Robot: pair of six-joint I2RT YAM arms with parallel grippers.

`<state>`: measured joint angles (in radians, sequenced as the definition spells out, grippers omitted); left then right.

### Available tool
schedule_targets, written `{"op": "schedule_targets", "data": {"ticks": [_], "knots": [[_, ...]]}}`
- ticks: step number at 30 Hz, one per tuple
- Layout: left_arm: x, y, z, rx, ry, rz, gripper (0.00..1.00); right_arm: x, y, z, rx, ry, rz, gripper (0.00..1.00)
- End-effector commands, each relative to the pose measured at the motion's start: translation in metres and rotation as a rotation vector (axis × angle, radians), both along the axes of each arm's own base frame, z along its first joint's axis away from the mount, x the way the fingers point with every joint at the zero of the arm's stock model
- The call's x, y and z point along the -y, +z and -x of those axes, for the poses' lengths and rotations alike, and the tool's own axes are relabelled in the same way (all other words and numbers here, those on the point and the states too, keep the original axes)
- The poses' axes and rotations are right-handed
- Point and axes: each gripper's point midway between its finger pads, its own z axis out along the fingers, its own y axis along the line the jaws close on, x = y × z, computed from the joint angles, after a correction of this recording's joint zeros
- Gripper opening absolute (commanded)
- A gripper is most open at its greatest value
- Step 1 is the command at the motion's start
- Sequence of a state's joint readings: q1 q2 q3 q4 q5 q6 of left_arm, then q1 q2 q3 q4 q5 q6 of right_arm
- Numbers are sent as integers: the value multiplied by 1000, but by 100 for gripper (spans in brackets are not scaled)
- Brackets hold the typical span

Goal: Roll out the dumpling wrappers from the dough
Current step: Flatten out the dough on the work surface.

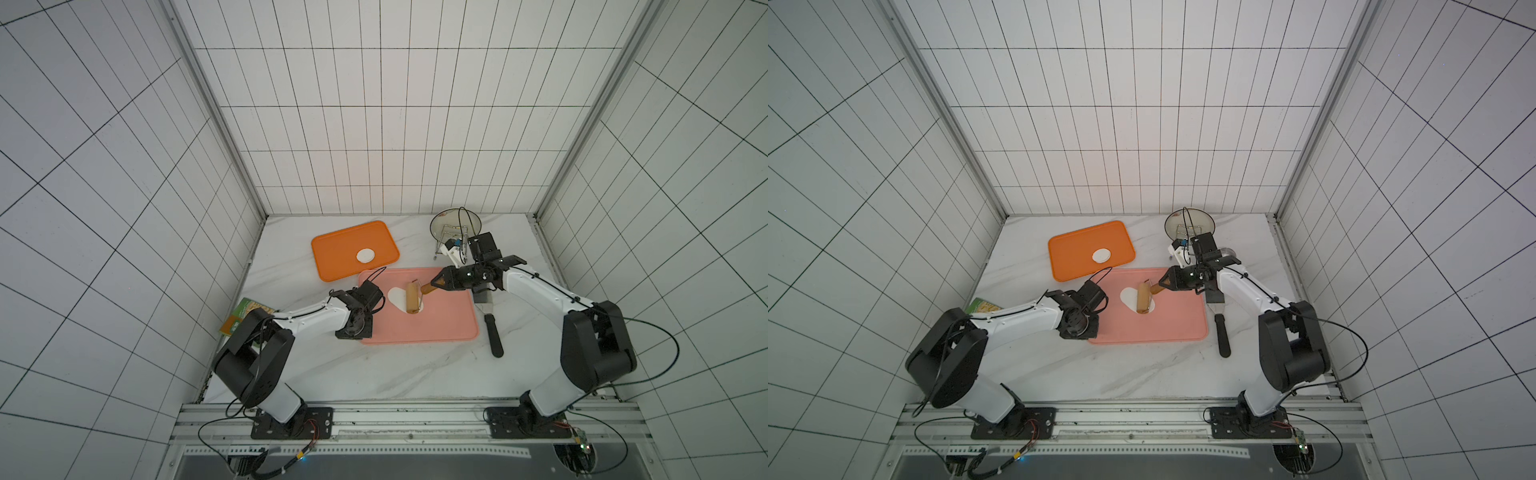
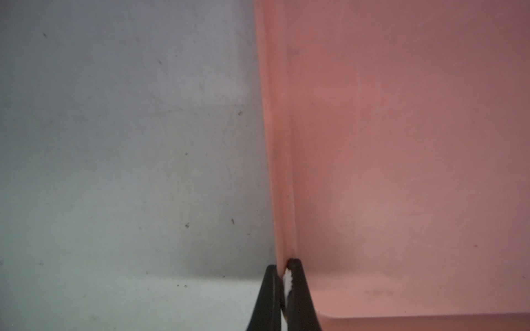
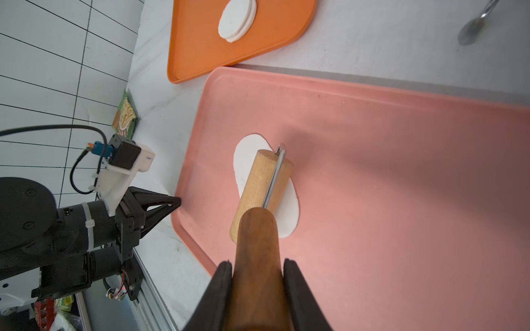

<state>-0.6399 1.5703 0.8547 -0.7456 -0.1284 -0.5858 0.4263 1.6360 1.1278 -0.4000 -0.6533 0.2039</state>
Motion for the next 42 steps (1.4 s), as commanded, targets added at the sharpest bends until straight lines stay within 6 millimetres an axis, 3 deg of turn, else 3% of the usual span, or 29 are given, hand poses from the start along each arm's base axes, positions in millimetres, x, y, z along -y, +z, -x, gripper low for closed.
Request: {"op": "schedule_targets", "data": {"ticks": [1, 10, 19, 35, 42], "knots": [[-19, -8, 2, -9, -3, -98, 0, -3, -6, -4, -29, -4, -15, 0], [-17, -9, 0, -4, -8, -94, 0, 17, -71, 3, -184, -89, 136, 0], [-17, -8, -1, -2, -4, -95, 0, 26, -104, 8, -256, -134, 193, 0], [-18, -8, 0, -5, 1, -96, 0, 18, -134, 26, -269, -131, 258, 0], [-17, -8, 0, -4, 2, -93, 0, 14, -137, 27, -265, -145, 256, 0]]}}
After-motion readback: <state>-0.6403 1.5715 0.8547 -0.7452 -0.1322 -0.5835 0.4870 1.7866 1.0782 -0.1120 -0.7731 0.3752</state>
